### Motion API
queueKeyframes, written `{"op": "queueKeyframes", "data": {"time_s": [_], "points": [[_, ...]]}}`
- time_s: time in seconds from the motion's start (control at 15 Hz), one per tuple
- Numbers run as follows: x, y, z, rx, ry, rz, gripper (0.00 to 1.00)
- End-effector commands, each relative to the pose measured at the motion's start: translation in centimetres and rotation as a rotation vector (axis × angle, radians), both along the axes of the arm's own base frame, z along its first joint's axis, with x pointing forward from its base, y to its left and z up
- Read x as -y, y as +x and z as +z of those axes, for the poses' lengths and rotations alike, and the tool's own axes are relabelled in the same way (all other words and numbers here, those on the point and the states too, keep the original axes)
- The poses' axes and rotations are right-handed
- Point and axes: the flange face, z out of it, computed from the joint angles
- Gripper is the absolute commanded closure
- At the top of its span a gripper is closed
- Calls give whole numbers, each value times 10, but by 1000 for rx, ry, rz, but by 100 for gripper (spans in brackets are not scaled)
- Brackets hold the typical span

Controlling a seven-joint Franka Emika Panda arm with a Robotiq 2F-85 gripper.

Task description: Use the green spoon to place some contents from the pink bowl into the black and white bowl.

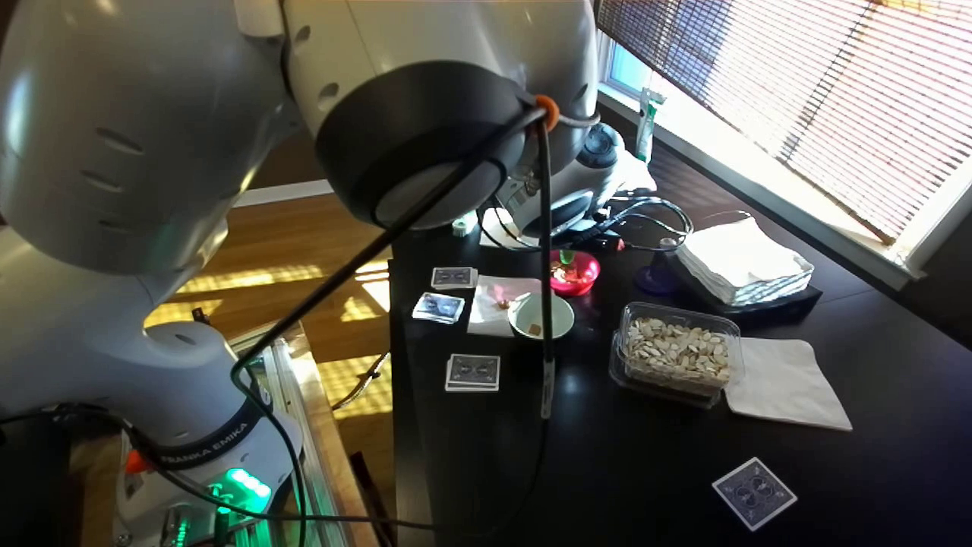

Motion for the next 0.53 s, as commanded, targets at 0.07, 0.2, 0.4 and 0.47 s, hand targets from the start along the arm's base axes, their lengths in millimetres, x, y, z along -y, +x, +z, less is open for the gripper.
{"op": "queueKeyframes", "data": {"time_s": [0.07,0.2,0.4,0.47], "points": [[4,4,-6,5,73,14,95],[7,6,-13,12,96,9,95],[10,9,-26,16,100,-4,95],[12,10,-28,19,98,-9,95]]}}
